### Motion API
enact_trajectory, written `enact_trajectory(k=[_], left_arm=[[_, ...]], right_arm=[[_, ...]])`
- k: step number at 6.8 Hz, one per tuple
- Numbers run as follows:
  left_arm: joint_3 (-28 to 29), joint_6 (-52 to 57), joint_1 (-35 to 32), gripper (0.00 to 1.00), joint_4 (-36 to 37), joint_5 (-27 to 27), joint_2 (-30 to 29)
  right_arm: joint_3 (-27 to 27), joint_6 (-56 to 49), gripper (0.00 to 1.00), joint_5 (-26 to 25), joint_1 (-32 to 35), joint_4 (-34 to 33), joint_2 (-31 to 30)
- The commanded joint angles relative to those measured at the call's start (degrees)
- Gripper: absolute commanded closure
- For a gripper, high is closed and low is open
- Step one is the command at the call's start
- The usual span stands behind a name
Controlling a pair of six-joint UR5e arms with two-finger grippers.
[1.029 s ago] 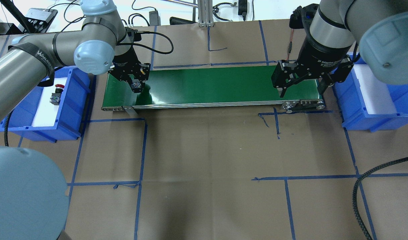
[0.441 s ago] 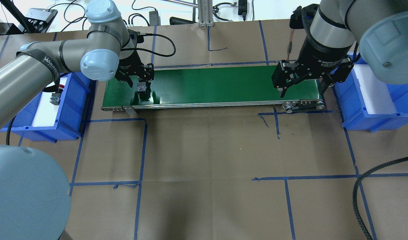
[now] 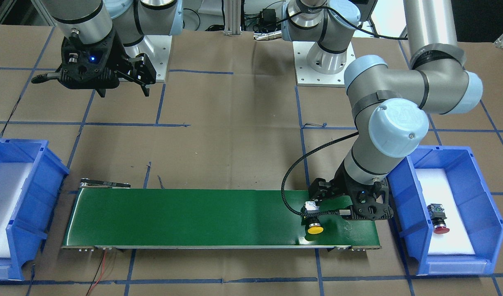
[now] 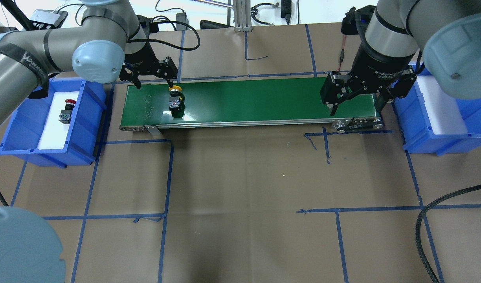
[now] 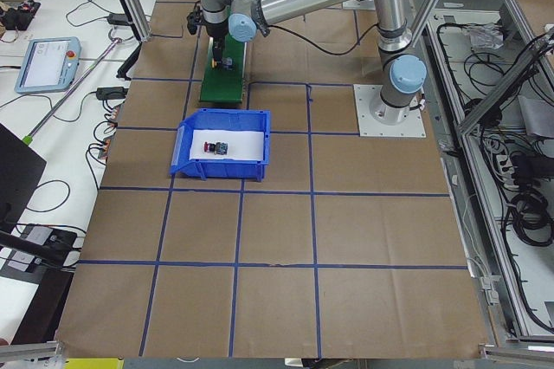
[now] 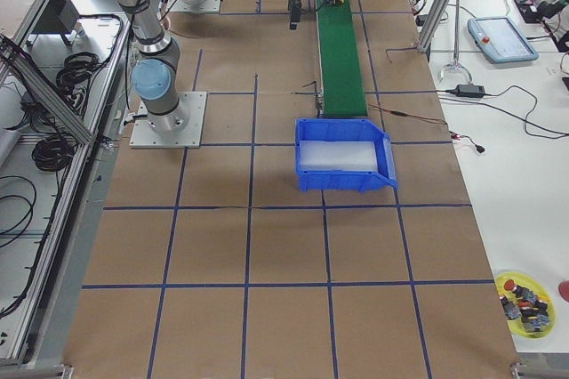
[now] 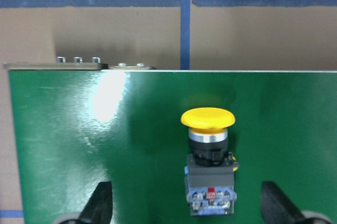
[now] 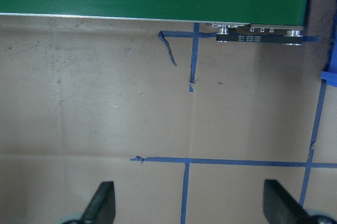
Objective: Transport two buttons from left to right
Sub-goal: 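Return the left gripper to its bin and grasp the red button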
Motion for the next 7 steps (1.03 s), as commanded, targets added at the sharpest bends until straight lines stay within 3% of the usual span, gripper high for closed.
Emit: enact_trajectory(k=[1,5,7], left_arm=[[0.49,0.76,2.55,0.00,-5.06,0.00,5.92],[0.49,19.97,18.62,0.00,-5.69,0.00,6.65],[0.49,27.54,25.04,0.00,-4.37,0.00,4.11]], right_arm=[[-0.09,0.00,0.00,-0.06,0.00,-0.02,0.00],[0.00,0.00,0.00,0.03,0.00,-0.37,0.00],[-0.09,0.00,0.00,0.03,0.00,-0.37,0.00]])
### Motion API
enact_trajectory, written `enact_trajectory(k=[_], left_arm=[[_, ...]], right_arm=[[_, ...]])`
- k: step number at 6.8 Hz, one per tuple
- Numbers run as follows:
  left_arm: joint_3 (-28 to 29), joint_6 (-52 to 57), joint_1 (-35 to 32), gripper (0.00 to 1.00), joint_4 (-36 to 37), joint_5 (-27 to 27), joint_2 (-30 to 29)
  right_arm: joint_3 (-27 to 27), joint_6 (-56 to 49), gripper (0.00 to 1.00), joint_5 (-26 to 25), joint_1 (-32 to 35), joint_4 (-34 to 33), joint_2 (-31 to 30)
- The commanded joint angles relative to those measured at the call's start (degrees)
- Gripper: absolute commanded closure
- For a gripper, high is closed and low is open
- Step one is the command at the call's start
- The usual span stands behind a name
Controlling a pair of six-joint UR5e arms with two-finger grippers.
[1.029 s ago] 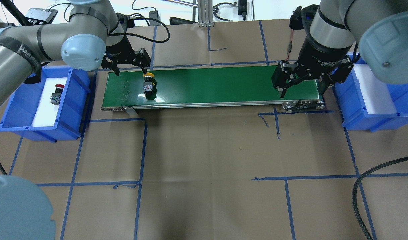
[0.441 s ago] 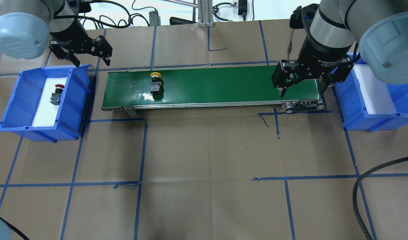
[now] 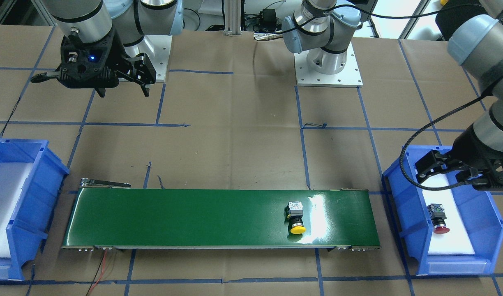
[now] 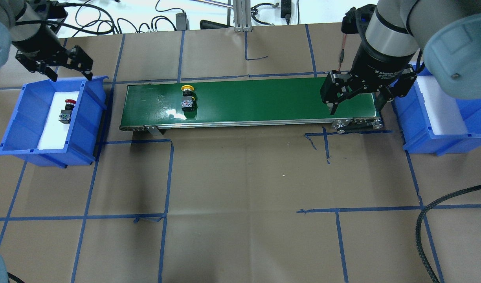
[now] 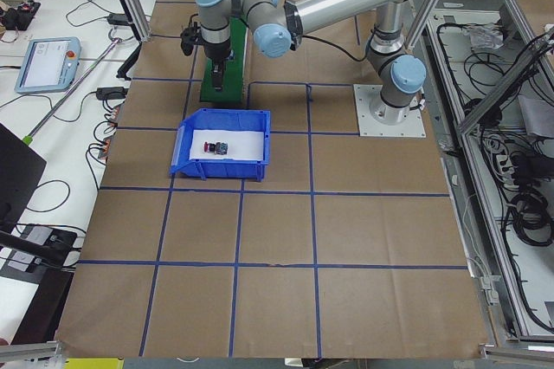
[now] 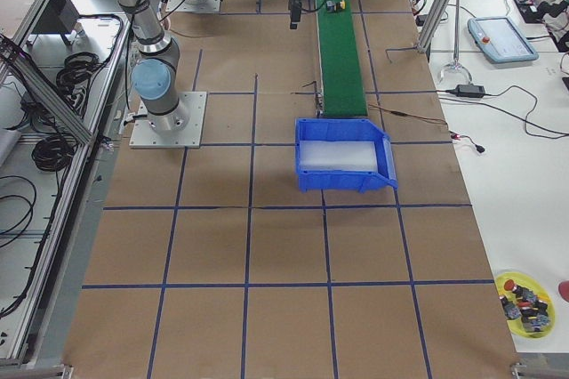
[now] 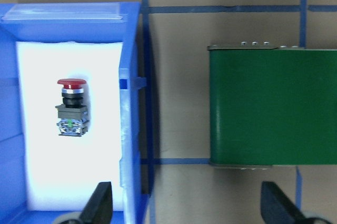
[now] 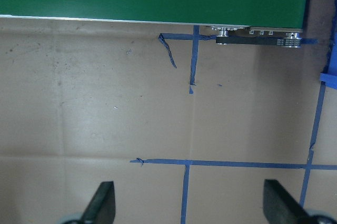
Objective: Transport two buttons from left to right
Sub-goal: 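Return the left gripper to its bin and grasp the red button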
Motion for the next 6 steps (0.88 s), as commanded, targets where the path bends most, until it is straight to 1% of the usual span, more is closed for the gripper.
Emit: enact_trajectory(k=[1,2,3,4,5,6], left_arm=[[0.03,7.02,5.94,0.00,2.09,0.01,-3.08],[-0.05,11.05,8.06,0.00,4.89,-0.08,-4.84],[-0.14,12.66,9.03,0.00,6.05,-0.34,-6.33],[-2.06,12.41,8.96,0.00,8.06,-0.78,-8.18],[-2.68,12.32,8.43,0.00,11.74,-0.78,-10.28],[-3.21,12.24,8.26,0.00,12.12,-0.70,-11.09]], right_arm=[[-0.27,0.00,0.00,0.00,0.09,-0.09,0.08],[-0.10,0.00,0.00,0.00,0.00,0.00,0.08],[-0.09,0.00,0.00,0.00,0.09,-0.09,0.08],[-0.09,0.00,0.00,0.00,0.09,0.00,0.08],[-0.09,0.00,0.00,0.00,0.09,-0.09,0.00],[-0.01,0.09,0.00,0.00,0.00,0.00,0.00]])
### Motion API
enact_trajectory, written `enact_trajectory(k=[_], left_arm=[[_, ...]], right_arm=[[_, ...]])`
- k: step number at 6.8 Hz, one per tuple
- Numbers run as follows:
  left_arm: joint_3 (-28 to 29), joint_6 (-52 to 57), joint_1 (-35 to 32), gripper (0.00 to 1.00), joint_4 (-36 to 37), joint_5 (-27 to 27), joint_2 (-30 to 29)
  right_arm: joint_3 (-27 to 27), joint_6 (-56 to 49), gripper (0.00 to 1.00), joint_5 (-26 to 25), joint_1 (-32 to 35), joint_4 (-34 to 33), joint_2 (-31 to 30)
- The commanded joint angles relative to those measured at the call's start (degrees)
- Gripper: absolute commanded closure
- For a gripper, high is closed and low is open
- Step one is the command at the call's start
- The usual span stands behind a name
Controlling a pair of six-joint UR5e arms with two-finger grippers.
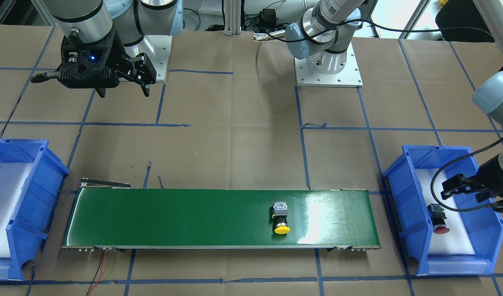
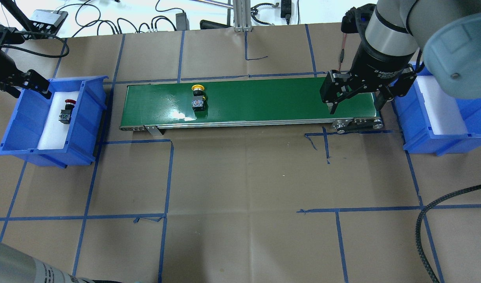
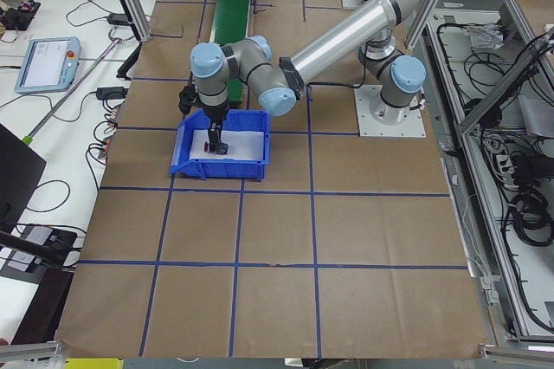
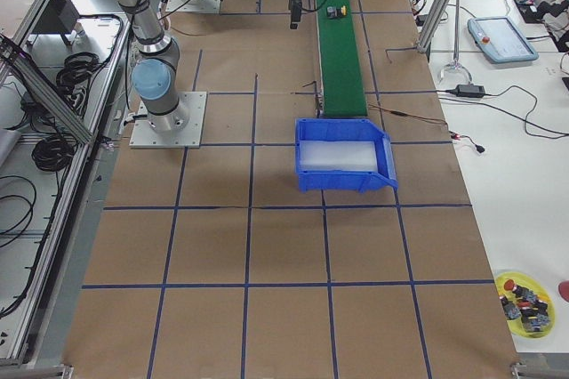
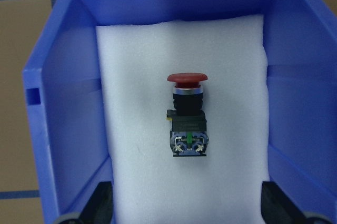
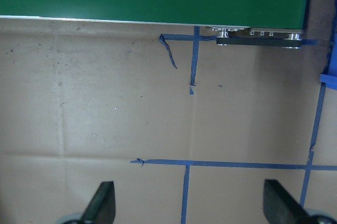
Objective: Transport two buttons from left to right
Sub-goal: 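Return the left gripper to its bin and grasp the red button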
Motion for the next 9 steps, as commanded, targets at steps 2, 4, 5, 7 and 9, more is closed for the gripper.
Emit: enact_trajectory(k=[2,4,5,7,9], left_arm=[[-1.54,-0.11,-0.15,0.00,3.66,0.10,-2.24],[-4.27,-0.11,-0.15,0.00,10.59,0.10,-4.51],[-4.19,-0.20,-0.24,0.00,10.97,0.19,-5.22],[-4.19,-1.08,-0.68,0.00,11.06,0.10,-5.49],[-3.58,-1.08,-0.77,0.13,11.06,-0.07,-6.54]], right_arm=[[-0.03,0.07,0.00,0.09,0.02,-0.04,-0.03],[-0.03,-0.02,0.00,0.00,0.02,-0.04,-0.03],[0.06,0.07,0.00,0.00,0.02,-0.04,-0.03],[0.06,0.07,0.00,0.00,0.01,-0.04,-0.03],[0.15,0.07,0.00,0.09,0.02,-0.13,0.05]])
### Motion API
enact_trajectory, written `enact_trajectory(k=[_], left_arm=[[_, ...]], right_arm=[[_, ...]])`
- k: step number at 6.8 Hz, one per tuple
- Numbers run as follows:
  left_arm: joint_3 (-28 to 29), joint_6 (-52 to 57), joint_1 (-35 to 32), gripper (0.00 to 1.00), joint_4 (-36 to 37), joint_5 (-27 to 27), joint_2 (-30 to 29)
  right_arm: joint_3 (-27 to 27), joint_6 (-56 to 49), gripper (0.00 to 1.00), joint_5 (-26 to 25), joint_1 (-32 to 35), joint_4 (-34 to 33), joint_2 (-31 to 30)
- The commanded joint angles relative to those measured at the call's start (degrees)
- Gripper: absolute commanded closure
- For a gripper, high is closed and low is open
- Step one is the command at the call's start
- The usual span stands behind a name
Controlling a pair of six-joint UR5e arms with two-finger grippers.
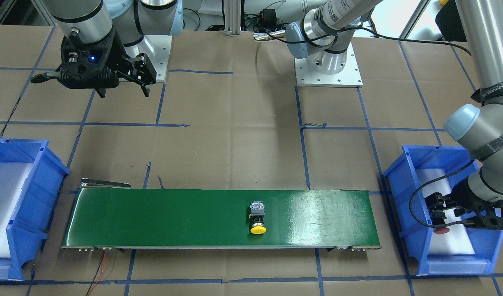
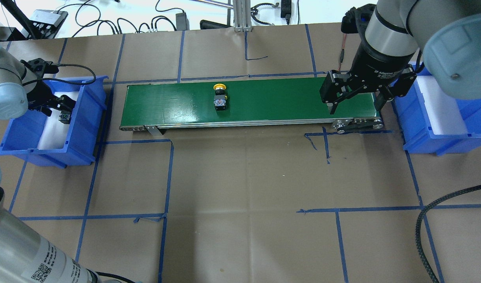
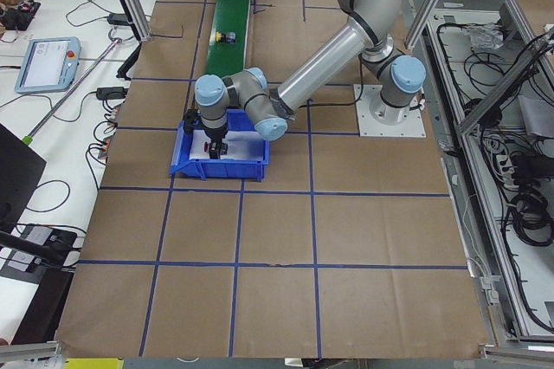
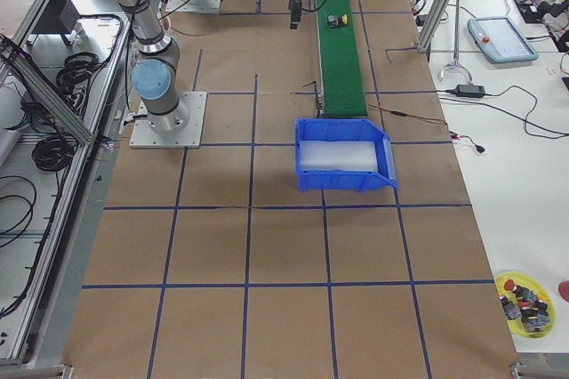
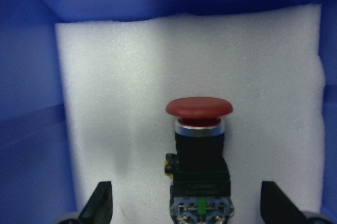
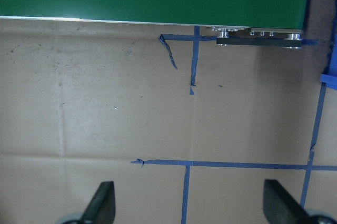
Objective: Transport two buttons from left to right
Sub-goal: 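Return the left gripper to its bin and grasp the red button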
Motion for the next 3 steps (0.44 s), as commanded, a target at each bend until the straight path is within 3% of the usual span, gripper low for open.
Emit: enact_trajectory(k=[1,2,3], left_arm=[[1.00,-0.13,-0.06,0.40,0.02,-0.09,-0.91],[1.27,-1.09,-0.15,0.73,0.02,-0.18,-0.91],[1.27,-1.18,-0.24,0.92,-0.06,-0.18,-0.65]], right_arm=[[0.19,0.01,0.00,0.03,0.02,-0.03,0.03],[0.19,-0.08,0.00,-0.06,0.02,0.32,-0.05],[0.19,0.01,0.00,0.03,0.02,0.24,-0.05]])
